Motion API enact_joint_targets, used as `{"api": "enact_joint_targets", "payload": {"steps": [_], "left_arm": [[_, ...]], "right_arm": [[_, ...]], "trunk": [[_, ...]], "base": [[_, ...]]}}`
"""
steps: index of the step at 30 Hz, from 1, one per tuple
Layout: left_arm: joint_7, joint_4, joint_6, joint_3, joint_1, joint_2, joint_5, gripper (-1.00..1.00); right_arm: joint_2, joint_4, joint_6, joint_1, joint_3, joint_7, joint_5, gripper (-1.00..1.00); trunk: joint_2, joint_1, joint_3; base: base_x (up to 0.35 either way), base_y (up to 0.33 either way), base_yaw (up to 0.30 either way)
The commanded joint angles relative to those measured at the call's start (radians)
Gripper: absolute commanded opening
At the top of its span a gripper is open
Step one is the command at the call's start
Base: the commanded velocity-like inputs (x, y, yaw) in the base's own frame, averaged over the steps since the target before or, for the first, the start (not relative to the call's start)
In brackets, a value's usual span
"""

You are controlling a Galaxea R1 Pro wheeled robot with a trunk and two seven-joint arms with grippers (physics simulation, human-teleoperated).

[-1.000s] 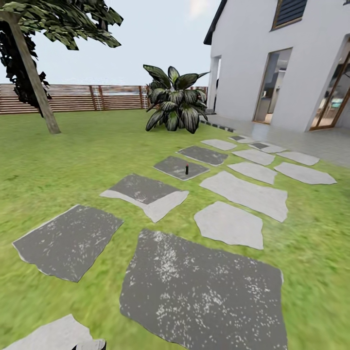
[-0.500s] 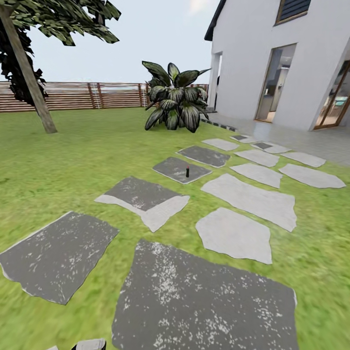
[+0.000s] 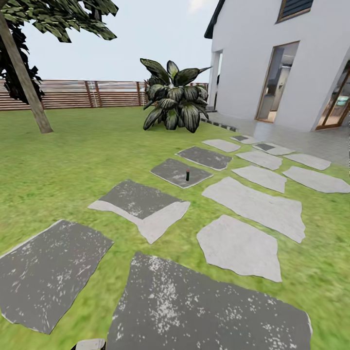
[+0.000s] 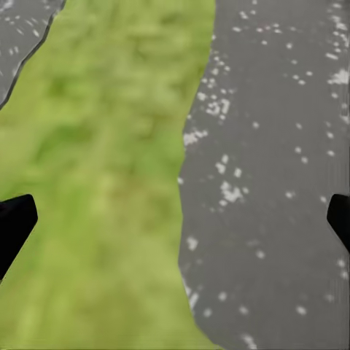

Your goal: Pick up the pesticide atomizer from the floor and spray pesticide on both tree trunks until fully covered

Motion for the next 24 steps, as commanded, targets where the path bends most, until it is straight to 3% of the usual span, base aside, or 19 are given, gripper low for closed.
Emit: {"api": "enact_joint_targets", "payload": {"steps": [1,24], "left_arm": [[0.000,0.000,-0.003,0.002,0.000,0.000,0.001,1.00],[0.001,0.000,-0.003,0.002,-0.001,0.000,0.001,1.00]], "right_arm": [[0.000,0.001,-0.003,-0.001,0.002,0.000,0.002,1.00],[0.001,0.002,-0.003,-0.001,0.002,0.000,0.002,1.00]], "trunk": [[0.000,0.000,-0.002],[0.000,0.000,-0.010]], "base": [[0.339,0.000,-0.074],[0.339,0.000,-0.015]]}}
